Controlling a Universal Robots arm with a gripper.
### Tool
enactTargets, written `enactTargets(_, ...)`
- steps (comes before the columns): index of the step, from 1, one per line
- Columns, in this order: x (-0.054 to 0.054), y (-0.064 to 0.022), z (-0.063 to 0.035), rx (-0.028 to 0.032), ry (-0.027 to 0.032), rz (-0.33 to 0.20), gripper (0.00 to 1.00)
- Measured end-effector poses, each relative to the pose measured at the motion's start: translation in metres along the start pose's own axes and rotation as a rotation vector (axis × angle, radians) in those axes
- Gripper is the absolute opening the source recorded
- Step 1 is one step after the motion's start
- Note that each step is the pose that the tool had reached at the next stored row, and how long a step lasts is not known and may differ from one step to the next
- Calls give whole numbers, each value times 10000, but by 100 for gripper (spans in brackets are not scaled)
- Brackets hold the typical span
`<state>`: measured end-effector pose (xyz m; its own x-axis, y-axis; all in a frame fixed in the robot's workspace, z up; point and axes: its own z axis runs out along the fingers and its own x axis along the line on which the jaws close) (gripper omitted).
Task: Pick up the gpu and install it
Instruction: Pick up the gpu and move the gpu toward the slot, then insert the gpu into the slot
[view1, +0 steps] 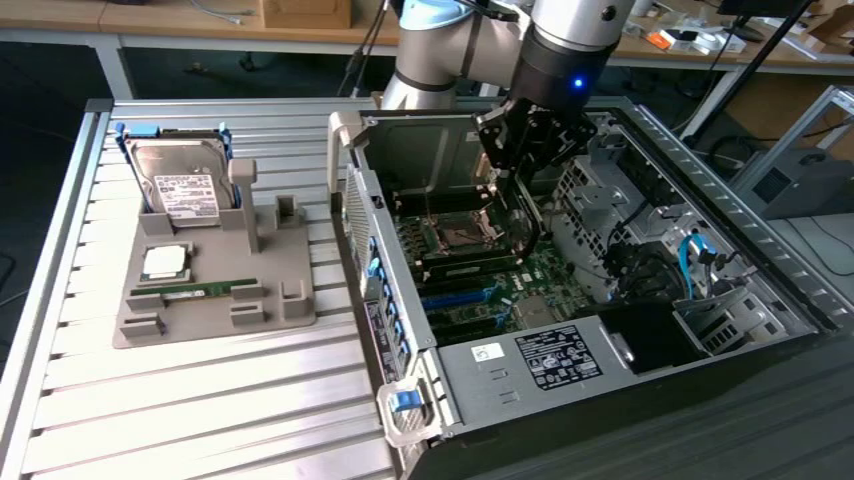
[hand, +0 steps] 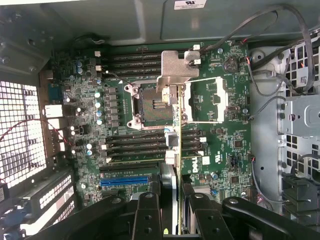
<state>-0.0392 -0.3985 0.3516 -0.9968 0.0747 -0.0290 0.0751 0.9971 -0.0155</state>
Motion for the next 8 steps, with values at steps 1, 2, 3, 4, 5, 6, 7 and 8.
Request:
enactTargets(1,0,0,0,0,0,0,27)
enactTargets(2,0,0,0,0,0,0,27)
enactTargets(3,0,0,0,0,0,0,27)
enactTargets(4,0,0,0,0,0,0,27)
enactTargets(5,0,0,0,0,0,0,27)
enactTargets(6,0,0,0,0,0,-4,27)
enactTargets(7,0,0,0,-2,-1,-44,27)
enactTargets(8,0,0,0,-4,-2,-110,27)
